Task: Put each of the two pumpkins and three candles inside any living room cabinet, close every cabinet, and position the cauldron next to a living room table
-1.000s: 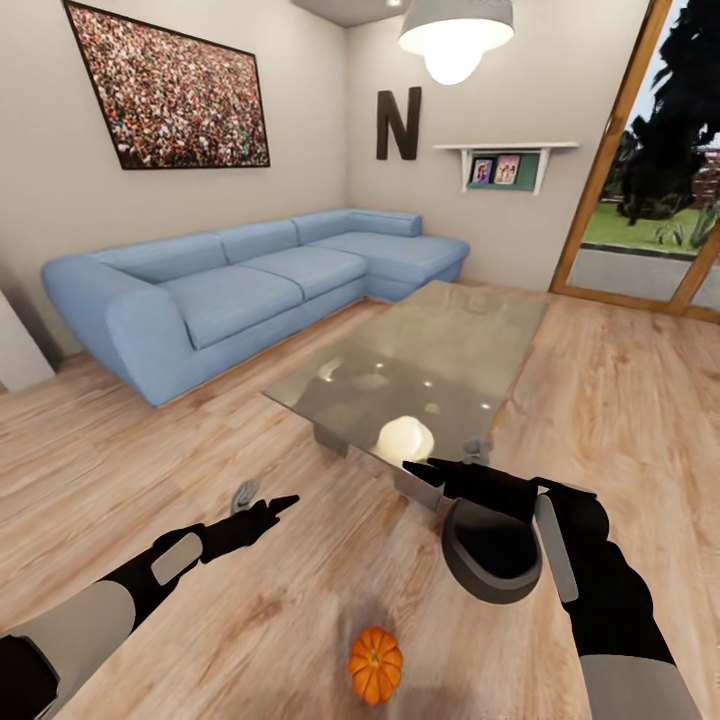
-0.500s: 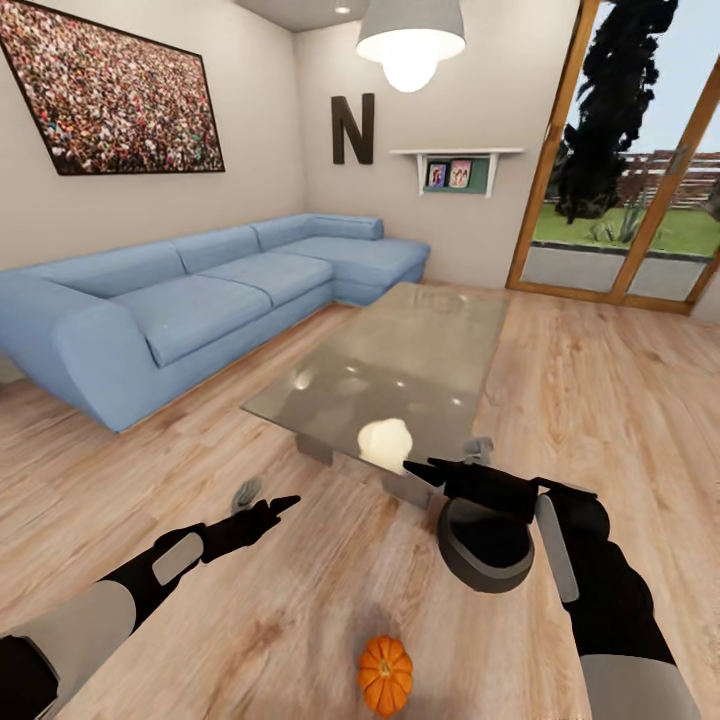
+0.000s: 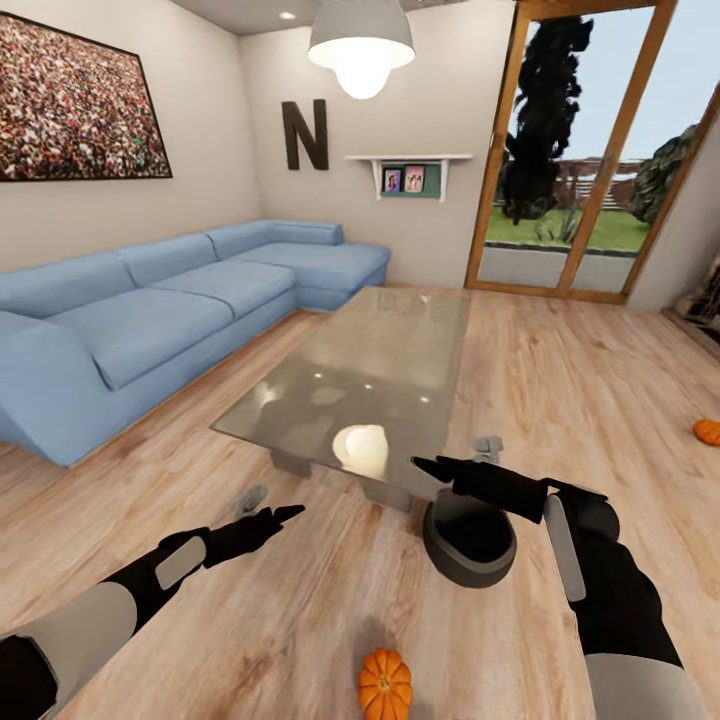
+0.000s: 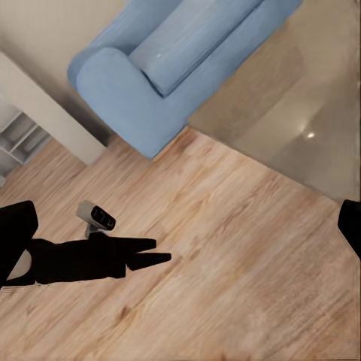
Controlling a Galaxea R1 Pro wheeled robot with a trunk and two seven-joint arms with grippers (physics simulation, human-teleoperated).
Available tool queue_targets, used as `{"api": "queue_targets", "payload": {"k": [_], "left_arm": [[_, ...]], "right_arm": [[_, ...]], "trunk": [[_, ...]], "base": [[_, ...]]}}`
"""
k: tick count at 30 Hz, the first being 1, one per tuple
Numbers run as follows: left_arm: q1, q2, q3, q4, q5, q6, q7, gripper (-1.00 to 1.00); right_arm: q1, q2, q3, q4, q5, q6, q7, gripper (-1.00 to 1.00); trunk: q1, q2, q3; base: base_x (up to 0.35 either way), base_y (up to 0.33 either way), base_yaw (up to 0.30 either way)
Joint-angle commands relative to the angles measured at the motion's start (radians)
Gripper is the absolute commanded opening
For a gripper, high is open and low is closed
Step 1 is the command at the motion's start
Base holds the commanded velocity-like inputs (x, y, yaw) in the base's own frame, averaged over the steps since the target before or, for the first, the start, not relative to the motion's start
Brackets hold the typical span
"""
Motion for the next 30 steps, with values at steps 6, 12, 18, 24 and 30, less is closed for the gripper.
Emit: {"api": "queue_targets", "payload": {"k": [6,12,18,24,30], "left_arm": [[0.0,0.001,-0.001,0.0,0.0,0.0,0.001,1.0],[0.0,0.001,-0.001,0.0,0.0,0.0,0.0,1.0],[0.0,-0.001,-0.004,0.0,0.0,0.0,0.001,1.0],[0.0,-0.002,-0.013,-0.003,0.0,0.0,0.001,1.0],[0.0,-0.002,-0.031,-0.017,0.0,0.0,0.002,1.0]], "right_arm": [[0.0,0.0,-0.001,0.0,0.0,0.0,0.0,1.0],[0.0,0.0,0.0,0.0,0.0,0.0,0.0,1.0],[0.0,0.0,-0.001,0.0,-0.001,0.001,0.0,1.0],[0.0,0.0,-0.002,0.001,-0.003,0.002,-0.001,1.0],[0.0,-0.002,-0.003,0.001,-0.003,0.002,0.0,1.0]], "trunk": [[0.0,0.0,0.005],[0.0,0.0,0.01],[0.0,0.0,0.015],[0.0,0.0,0.021],[0.0,0.0,0.024]], "base": [[0.001,0.001,-0.269],[0.0,0.0,-0.269],[0.0,0.113,-0.269],[0.0,0.262,-0.269],[0.019,0.267,-0.199]]}}
